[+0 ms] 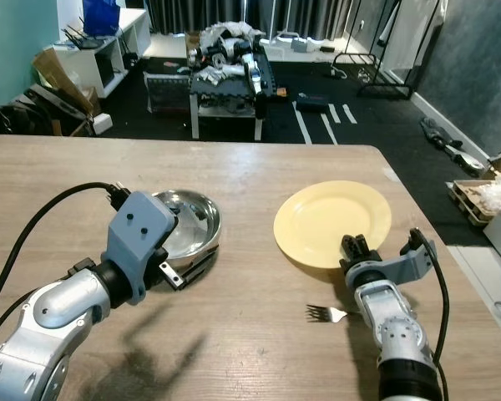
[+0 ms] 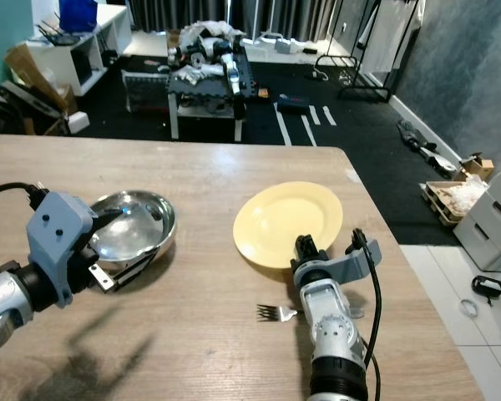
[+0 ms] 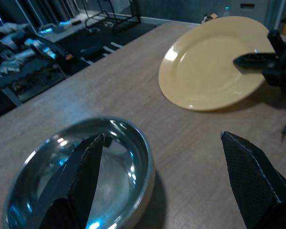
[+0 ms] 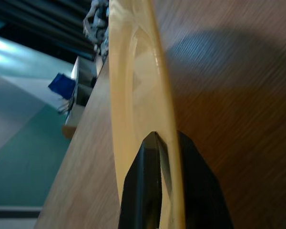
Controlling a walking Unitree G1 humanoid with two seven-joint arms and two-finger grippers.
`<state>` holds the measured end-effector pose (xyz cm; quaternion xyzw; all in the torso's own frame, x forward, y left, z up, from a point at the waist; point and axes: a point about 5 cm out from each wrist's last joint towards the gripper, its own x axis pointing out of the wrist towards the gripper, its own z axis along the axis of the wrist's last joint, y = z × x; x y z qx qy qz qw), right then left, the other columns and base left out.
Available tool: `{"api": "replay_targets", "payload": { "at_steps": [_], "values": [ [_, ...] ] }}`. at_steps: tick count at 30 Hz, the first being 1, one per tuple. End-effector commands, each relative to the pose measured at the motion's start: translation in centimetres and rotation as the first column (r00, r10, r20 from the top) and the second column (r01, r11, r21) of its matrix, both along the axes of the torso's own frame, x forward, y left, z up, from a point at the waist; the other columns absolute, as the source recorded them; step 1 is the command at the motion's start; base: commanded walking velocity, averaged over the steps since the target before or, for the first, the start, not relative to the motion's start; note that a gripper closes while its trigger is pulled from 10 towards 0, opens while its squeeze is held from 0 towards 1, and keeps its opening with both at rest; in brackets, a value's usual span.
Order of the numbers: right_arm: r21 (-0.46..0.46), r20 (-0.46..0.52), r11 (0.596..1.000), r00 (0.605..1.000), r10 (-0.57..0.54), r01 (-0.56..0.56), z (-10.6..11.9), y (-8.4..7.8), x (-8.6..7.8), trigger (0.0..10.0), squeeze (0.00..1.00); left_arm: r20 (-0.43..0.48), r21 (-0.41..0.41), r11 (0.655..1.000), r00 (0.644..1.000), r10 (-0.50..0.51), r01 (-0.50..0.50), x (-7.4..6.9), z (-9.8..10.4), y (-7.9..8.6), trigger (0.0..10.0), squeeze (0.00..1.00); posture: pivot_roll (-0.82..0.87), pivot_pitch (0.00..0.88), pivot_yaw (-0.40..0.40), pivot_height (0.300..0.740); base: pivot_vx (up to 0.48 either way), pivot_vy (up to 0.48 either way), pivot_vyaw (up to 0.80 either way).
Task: Setting the table
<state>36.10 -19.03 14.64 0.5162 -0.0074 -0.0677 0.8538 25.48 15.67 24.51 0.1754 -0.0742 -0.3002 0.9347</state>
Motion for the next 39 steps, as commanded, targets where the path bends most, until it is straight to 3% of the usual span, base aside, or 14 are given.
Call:
{"api": "replay_targets", "payload": {
  "at_steps": [1,7,14,17,18,24,27,30,32,33,35,36,38,39],
  "values": [
    [0.011,-0.056,0.999,0.997,-0.044,0.045,-1.5,-0.8,-0.4,10.0,1.00,-0.015,-0.001,1.000,1.000,-0.009,0.009,-0.4,-0.2,-0.2,10.0,0.00,0.28,0.137,0.030,0.740,0.000,0.000,0.00],
    [-0.034,-0.007,0.993,0.993,-0.117,0.117,-0.7,-2.1,0.2,10.0,1.00,-0.042,-0.017,0.999,0.999,-0.034,0.033,-0.6,-0.7,-0.8,10.0,0.00,0.27,0.134,0.031,0.740,0.000,0.000,0.00],
    [-0.247,0.102,0.961,0.990,-0.102,0.125,1.7,-2.5,0.4,10.0,1.00,-0.063,-0.032,0.998,0.996,-0.058,0.056,-0.7,-1.1,-1.6,10.0,0.00,0.26,0.134,0.035,0.740,0.000,0.000,0.00],
    [-0.377,0.136,0.916,0.987,-0.090,0.136,2.7,-2.7,0.2,10.0,0.94,-0.065,-0.033,0.998,0.996,-0.059,0.057,-0.7,-1.1,-1.6,10.0,0.00,0.25,0.137,0.033,0.740,0.000,0.000,0.00],
    [-0.445,0.156,0.884,0.984,-0.081,0.143,3.2,-2.9,0.0,10.0,0.00,-0.066,-0.034,0.998,0.996,-0.058,0.055,-0.6,-1.1,-1.6,10.0,0.00,0.25,0.139,0.033,0.740,0.000,0.000,0.00],
    [-0.616,0.214,0.762,0.973,-0.081,0.199,4.2,-4.1,-1.0,10.0,0.00,-0.068,-0.036,0.998,0.996,-0.056,0.053,-0.7,-1.0,-1.4,10.0,0.00,0.25,0.144,0.039,0.740,0.000,0.000,0.00],
    [-0.639,0.226,0.739,0.971,-0.083,0.212,4.4,-4.5,-1.2,10.0,0.00,-0.070,-0.035,0.998,0.996,-0.056,0.054,-0.7,-1.1,-1.5,10.0,0.00,0.25,0.144,0.039,0.740,0.000,0.000,0.00],
    [-0.762,0.276,0.610,0.961,-0.001,0.219,6.0,-5.8,-2.3,10.0,0.00,-0.078,-0.032,0.998,0.995,-0.062,0.060,-0.7,-1.2,-1.5,10.0,0.00,0.24,0.141,0.051,0.740,0.000,0.000,0.00],
    [-0.762,0.276,0.610,0.961,-0.001,0.219,6.0,-5.8,-2.3,10.0,0.00,-0.078,-0.032,0.998,0.995,-0.062,0.060,-0.7,-1.2,-1.5,10.0,0.00,0.24,0.141,0.051,0.740,0.000,0.000,0.00],
    [-0.841,0.257,0.519,0.958,0.130,0.155,6.6,-6.7,-2.9,10.0,0.00,-0.082,-0.025,0.997,0.994,-0.068,0.066,-0.6,-1.2,-1.4,10.0,0.00,0.23,0.139,0.058,0.740,0.000,0.000,0.00],
    [-0.886,0.218,0.455,0.949,0.229,0.094,6.7,-7.4,-3.4,10.0,0.00,-0.085,-0.021,0.997,0.994,-0.071,0.070,-0.4,-1.2,-1.3,10.0,0.00,0.23,0.136,0.065,0.740,0.000,0.000,0.00],
    [-0.886,0.218,0.455,0.949,0.229,0.094,6.7,-7.4,-3.4,10.0,0.00,-0.085,-0.021,0.997,0.994,-0.071,0.070,-0.4,-1.2,-1.3,10.0,0.00,0.23,0.136,0.065,0.740,0.000,0.000,0.00],
    [-0.934,0.127,0.355,0.912,0.391,-0.022,6.3,-7.8,-4.0,10.0,0.00,-0.089,-0.014,0.997,0.993,-0.078,0.077,-0.4,-1.2,-1.2,10.0,0.00,0.23,0.136,0.071,0.740,0.000,0.000,0.00],
    [-0.934,0.127,0.355,0.912,0.391,-0.022,6.3,-7.8,-4.0,10.0,0.00,-0.089,-0.014,0.997,0.993,-0.078,0.077,-0.4,-1.2,-1.2,10.0,0.00,0.23,0.136,0.071,0.740,0.000,0.000,0.00]
  ]
}}
